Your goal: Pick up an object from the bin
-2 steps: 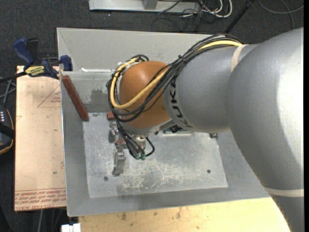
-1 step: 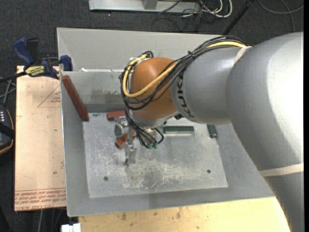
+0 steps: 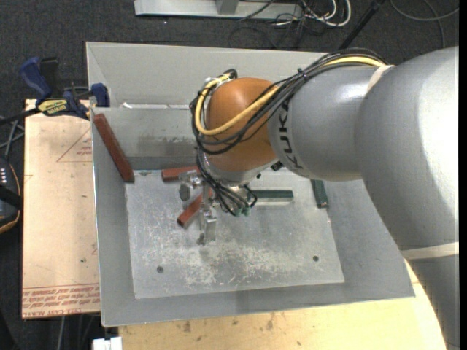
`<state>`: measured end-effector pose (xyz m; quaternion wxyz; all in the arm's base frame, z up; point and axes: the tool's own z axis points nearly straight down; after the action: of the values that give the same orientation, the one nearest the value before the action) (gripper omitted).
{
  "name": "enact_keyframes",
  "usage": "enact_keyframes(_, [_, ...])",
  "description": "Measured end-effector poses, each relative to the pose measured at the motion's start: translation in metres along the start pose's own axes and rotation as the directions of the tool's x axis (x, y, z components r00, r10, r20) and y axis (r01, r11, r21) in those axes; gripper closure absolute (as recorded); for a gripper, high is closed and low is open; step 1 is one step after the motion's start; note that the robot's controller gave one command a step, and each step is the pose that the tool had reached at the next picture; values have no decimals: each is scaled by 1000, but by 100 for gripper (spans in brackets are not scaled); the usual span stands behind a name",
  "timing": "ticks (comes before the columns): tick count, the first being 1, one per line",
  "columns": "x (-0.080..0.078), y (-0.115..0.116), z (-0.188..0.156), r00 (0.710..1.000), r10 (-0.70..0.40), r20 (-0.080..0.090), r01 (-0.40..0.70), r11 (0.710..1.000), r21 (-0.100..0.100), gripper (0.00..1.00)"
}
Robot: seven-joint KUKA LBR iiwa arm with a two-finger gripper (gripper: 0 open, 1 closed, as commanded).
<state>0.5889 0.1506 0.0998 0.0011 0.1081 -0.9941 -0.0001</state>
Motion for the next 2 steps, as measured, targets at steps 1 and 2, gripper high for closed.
enact_keyframes(1, [-11,-29,0,1000,-6,7,6,1000,0,0])
enact_keyframes(2, [-3,-42,29,994,110,7,-110,994,-2,0])
